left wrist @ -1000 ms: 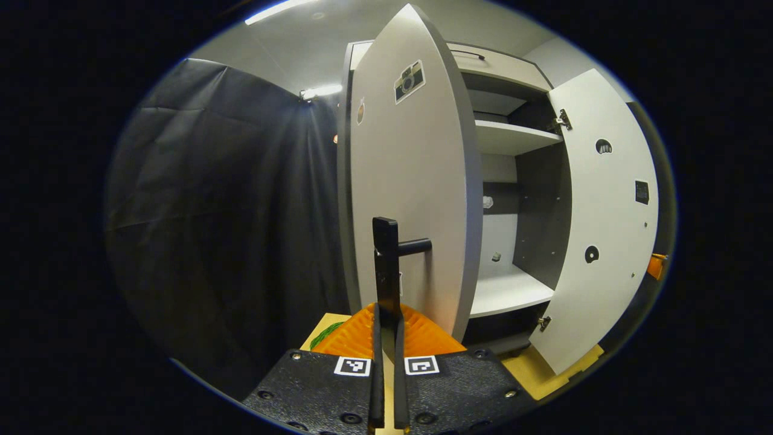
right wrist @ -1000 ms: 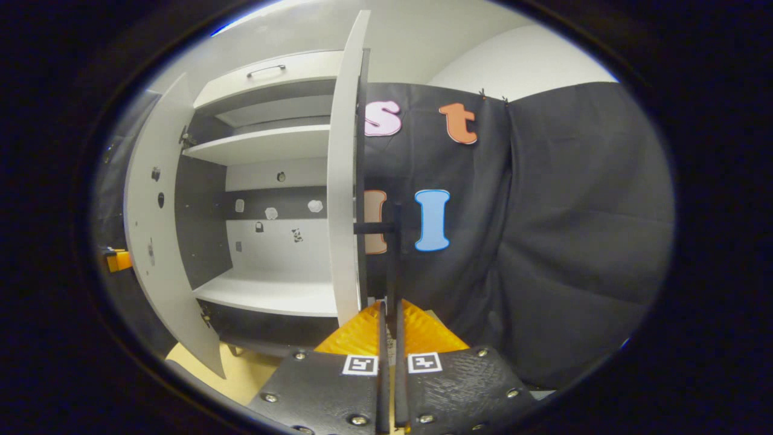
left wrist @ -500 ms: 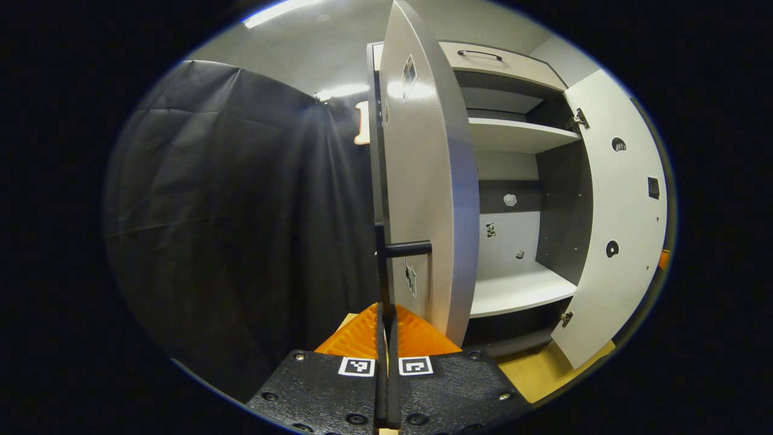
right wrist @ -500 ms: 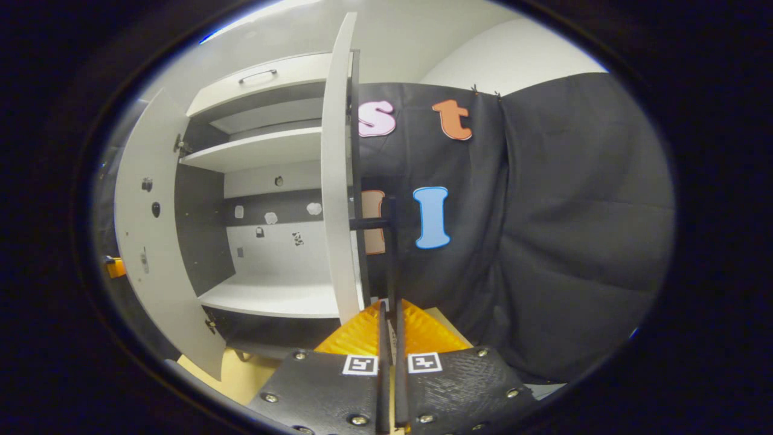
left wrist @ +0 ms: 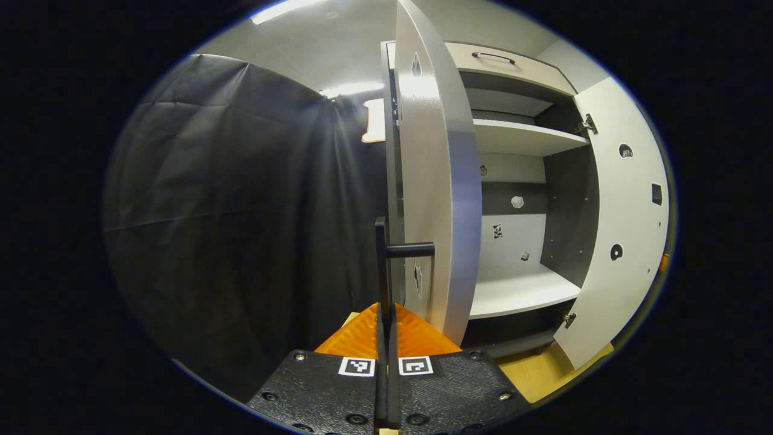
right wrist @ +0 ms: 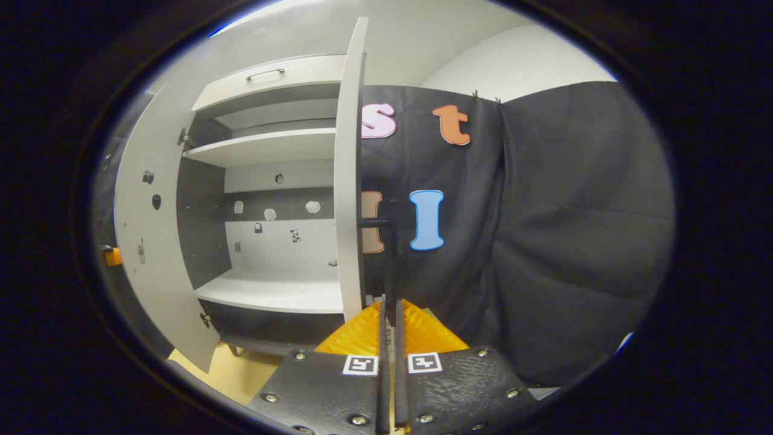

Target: Open the right door of the double-door shoe cabinet with the right hand, and open the left door with the left hand.

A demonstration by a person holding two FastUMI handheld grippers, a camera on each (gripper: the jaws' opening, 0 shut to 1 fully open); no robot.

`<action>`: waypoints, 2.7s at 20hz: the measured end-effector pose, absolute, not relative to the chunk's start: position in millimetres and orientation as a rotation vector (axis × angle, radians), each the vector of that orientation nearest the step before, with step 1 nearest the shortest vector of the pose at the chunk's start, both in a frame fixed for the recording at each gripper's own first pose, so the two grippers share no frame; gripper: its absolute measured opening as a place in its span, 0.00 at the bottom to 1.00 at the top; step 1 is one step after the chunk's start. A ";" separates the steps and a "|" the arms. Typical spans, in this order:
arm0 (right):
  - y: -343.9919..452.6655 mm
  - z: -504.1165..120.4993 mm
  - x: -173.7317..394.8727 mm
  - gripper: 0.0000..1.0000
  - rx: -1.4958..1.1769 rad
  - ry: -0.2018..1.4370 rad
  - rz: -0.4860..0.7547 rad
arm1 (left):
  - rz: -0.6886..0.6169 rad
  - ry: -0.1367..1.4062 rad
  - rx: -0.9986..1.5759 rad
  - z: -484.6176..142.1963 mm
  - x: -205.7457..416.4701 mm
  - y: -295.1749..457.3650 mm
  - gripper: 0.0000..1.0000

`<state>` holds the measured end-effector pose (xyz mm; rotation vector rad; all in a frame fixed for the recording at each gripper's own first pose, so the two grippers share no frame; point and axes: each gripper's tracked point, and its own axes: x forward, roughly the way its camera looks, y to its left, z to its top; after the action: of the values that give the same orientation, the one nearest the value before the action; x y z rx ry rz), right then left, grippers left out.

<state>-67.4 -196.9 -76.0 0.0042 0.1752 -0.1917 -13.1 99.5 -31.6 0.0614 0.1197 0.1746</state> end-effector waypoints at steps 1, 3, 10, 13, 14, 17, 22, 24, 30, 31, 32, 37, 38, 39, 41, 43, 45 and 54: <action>-197.3 -75.5 -69.4 0.04 0.006 0.175 -0.195 | 0.172 0.119 0.061 -31.5 -13.0 100.1 0.00; -196.1 -76.8 -70.9 0.04 -0.002 0.177 -0.201 | 0.170 0.122 0.055 -30.9 -13.2 101.5 0.00; -185.4 -75.8 -77.1 0.04 -0.029 0.184 -0.189 | 0.157 0.134 0.051 -30.6 -13.3 105.3 0.00; -162.6 -64.3 -77.1 0.04 -0.042 0.168 -0.146 | 0.158 0.138 0.045 -30.6 -13.9 106.3 0.00; -153.8 -60.2 -76.6 0.04 -0.035 0.159 -0.131 | 0.159 0.141 0.044 -31.2 -14.1 107.1 0.00; -127.2 -55.1 -74.7 0.04 -0.023 0.149 -0.097 | 0.158 0.141 0.040 -29.9 -15.2 107.5 0.00; -85.3 -61.1 -60.5 0.04 -0.051 0.167 -0.004 | 0.180 0.130 0.027 -27.9 -21.9 117.2 0.05; -65.4 -66.7 -50.7 0.04 -0.051 0.177 0.050 | 0.226 0.130 0.028 -26.0 -28.9 128.0 0.03; -13.7 -73.9 -18.9 0.04 -0.073 0.183 0.173 | 0.274 0.090 0.045 -0.7 -59.0 126.1 0.00; -8.1 -72.1 -13.8 0.04 -0.076 0.177 0.185 | 0.262 0.085 0.043 3.0 -62.7 117.7 0.00; -5.5 -68.5 -10.1 0.04 -0.077 0.163 0.195 | 0.247 0.078 0.042 5.5 -65.0 106.8 0.06; 5.5 -45.5 5.5 0.04 -0.055 0.106 0.191 | 0.157 0.063 0.003 11.1 -55.7 62.4 0.06; 6.3 -40.7 4.0 0.06 -0.056 0.096 0.189 | 0.142 0.059 -0.005 10.3 -51.6 55.2 0.06; 7.7 -35.8 3.4 0.10 -0.056 0.082 0.187 | 0.124 0.057 -0.011 9.4 -42.9 48.6 0.06; 2.5 -28.6 4.7 0.13 -0.066 0.061 0.163 | 0.072 0.050 -0.016 9.8 -32.6 31.3 0.16; -3.4 -24.7 2.3 0.27 -0.068 0.053 0.134 | 0.030 0.052 0.003 6.8 -25.7 17.1 0.43; 1.6 -22.6 -0.3 0.41 -0.060 0.048 0.147 | -0.006 0.047 0.020 7.6 -18.0 6.2 0.64; 7.5 -21.4 -2.6 0.93 -0.062 0.045 0.161 | -0.065 0.024 0.026 5.4 1.8 -14.2 0.95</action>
<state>-2.6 7.5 -21.4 -0.0623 0.0452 0.1613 1.8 -14.2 5.4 0.0258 0.0237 -0.0648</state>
